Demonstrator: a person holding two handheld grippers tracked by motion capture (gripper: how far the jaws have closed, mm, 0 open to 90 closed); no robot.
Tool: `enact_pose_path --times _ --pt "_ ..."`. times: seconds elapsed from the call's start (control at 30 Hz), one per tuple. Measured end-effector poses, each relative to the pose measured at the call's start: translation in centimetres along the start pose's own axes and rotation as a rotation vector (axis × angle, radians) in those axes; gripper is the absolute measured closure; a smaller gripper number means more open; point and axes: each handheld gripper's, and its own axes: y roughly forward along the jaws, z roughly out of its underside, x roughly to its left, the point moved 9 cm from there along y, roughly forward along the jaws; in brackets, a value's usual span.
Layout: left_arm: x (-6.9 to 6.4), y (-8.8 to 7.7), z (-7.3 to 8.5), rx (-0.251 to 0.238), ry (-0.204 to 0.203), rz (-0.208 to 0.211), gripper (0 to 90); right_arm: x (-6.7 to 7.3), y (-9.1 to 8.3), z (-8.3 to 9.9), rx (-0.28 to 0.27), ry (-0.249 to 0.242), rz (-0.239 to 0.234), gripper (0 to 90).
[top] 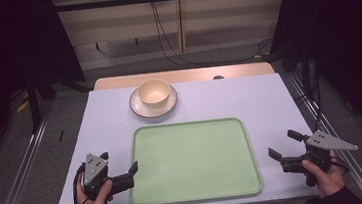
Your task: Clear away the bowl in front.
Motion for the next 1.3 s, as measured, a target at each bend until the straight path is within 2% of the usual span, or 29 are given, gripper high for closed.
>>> enact_pose_path --times 0.07,0.2,0.53,0.77,1.13,1.3 --pt "0.0 0.0 0.0 -0.003 0.0 0.008 1.7 0.2 0.1 0.2 0.016 0.0 -0.026 2.7" --pt "0.0 0.0 0.0 -0.002 0.002 0.002 1.7 0.0 0.0 0.0 0.005 -0.004 -0.012 1.8" --pt "-0.1 0.4 -0.3 -0.018 -0.013 0.005 1.7 -0.1 -0.1 -0.2 -0.003 -0.024 -0.018 0.3" --pt "0.1 1.6 -0.5 0.012 -0.002 0.012 2.1 -0.1 -0.1 -0.2 0.0 -0.032 -0.02 0.0" --pt "0.3 3.1 -2.4 -0.014 -0.03 0.056 2.5 0.1 0.0 -0.2 -0.007 -0.03 -0.033 0.2" --pt "0.4 4.0 -2.6 0.019 0.006 0.062 3.0 0.1 0.0 -0.2 -0.014 -0.041 -0.034 0.2"
